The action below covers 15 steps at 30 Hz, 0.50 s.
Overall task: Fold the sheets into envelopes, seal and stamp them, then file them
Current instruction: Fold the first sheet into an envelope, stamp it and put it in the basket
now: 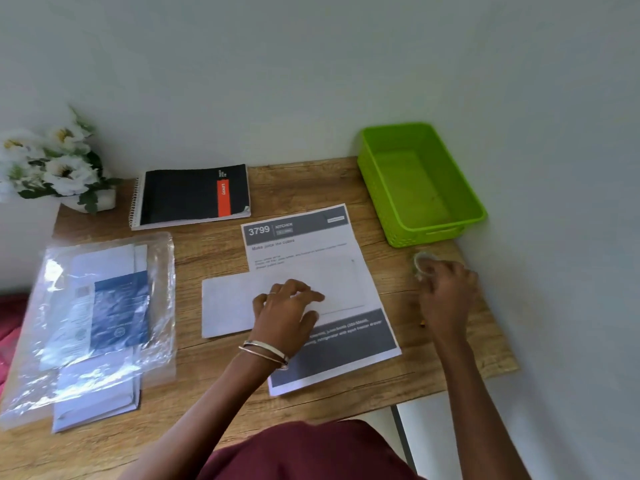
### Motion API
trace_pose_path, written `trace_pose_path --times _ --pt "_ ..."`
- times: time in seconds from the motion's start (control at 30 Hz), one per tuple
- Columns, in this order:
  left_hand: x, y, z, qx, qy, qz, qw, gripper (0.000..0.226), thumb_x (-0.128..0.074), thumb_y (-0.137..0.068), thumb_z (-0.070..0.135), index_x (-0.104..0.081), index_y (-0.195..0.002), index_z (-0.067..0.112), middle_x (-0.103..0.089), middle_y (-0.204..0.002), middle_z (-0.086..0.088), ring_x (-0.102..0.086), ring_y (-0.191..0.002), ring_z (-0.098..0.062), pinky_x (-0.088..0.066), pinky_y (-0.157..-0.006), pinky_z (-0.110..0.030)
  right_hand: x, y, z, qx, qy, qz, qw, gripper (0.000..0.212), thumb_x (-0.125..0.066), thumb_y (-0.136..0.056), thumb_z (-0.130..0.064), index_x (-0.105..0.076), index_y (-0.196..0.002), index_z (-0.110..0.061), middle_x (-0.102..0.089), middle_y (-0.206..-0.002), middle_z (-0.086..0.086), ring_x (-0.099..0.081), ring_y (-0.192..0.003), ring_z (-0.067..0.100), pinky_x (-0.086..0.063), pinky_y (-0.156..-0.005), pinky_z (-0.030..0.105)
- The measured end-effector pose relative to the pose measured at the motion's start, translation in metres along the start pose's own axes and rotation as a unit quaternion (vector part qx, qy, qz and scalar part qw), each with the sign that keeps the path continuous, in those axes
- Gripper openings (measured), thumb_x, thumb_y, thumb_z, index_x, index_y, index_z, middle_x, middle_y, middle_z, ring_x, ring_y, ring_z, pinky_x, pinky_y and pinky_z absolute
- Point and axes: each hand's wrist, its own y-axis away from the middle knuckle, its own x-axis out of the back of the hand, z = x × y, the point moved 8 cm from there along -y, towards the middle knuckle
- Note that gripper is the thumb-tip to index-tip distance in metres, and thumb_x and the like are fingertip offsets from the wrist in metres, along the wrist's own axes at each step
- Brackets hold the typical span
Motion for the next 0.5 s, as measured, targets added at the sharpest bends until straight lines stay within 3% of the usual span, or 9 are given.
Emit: trace_pose_path --times 0.13,0.23,0.33,0.5 --pt "-0.011 -0.011 0.021 -0.003 0.018 -0.002 1.000 0.028 -0.052 -0.088 0.030 -0.058 -0.115 0.037 -0.052 -0.124 0.009 -0.042 -0.117 -0.017 -0.026 -0.094 -0.039 -0.012 -0.013 0.016 0.025 0.066 -0.077 0.995 0.029 -0.073 -0.077 -0.013 -0.070 -0.105 -0.016 -0.052 -0.114 0.020 -0.038 -0.108 0.040 -0.035 -0.083 0.049" --pt "-0.012 -0.018 0.033 -0.001 0.020 0.006 1.000 0.028 -0.052 -0.088 0.029 -0.059 -0.114 0.037 -0.052 -0.122 0.010 -0.042 -0.116 -0.016 -0.024 -0.091 -0.036 -0.017 -0.018 0.019 0.042 0.058 -0.093 0.993 0.028 -0.074 -0.078 -0.026 -0.071 -0.104 -0.017 -0.050 -0.114 0.019 -0.037 -0.109 0.039 -0.034 -0.085 0.049" --pt "-0.011 -0.023 0.040 0.000 0.043 0.022 0.999 0.026 -0.054 -0.087 0.029 -0.061 -0.111 0.037 -0.054 -0.120 0.011 -0.043 -0.115 -0.016 -0.023 -0.090 -0.036 -0.016 -0.016 0.019 0.036 -0.012 -0.078 0.996 0.026 -0.071 -0.080 -0.034 -0.073 -0.099 -0.016 -0.051 -0.115 0.017 -0.038 -0.107 0.038 -0.037 -0.084 0.049" --pt "-0.002 -0.025 0.052 -0.011 0.101 0.068 0.992 0.021 -0.056 -0.087 0.029 -0.064 -0.106 0.034 -0.060 -0.112 0.009 -0.049 -0.109 -0.017 -0.029 -0.086 -0.036 -0.005 -0.001 -0.001 0.050 -0.236 -0.077 0.967 0.015 -0.076 -0.078 -0.023 -0.072 -0.092 -0.019 -0.049 -0.119 0.007 -0.034 -0.110 0.022 -0.038 -0.089 0.036"
